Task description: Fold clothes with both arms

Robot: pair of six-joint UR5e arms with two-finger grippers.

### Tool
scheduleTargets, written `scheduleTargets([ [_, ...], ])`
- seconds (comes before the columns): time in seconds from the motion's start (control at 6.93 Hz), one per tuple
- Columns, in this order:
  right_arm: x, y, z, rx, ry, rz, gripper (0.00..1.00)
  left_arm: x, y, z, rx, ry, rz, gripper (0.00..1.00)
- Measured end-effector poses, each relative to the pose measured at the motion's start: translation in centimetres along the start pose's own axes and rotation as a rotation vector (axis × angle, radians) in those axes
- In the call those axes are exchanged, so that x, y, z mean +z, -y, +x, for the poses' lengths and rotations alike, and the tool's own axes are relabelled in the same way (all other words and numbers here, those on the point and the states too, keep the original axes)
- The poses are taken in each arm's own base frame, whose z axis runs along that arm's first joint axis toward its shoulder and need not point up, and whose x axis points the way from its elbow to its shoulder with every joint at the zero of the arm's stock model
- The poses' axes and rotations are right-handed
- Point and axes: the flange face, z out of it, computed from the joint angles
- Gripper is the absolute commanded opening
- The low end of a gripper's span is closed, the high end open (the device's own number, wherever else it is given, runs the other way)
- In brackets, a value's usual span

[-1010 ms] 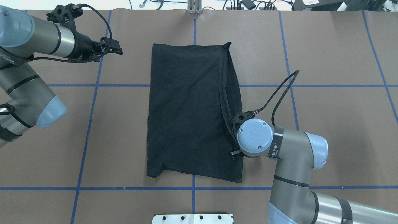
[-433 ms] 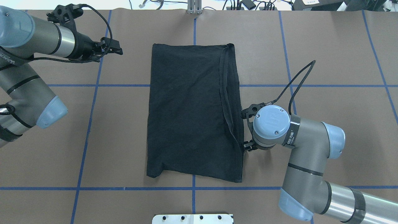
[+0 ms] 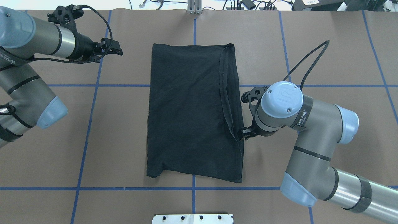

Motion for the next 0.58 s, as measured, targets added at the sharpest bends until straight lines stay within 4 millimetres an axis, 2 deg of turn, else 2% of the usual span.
scheduleTargets([
  [0.29,0.3,2.9,-3.1,-0.002,0.000,0.014,1.00,0.1,0.0,-0.1,0.003,0.002,-0.001,1.00],
  [0.58,2.0,6.1,-6.3,0.003,-0.034,0.012,1.00,0.2,0.0,-0.1,0.005,0.003,-0.002,1.00],
])
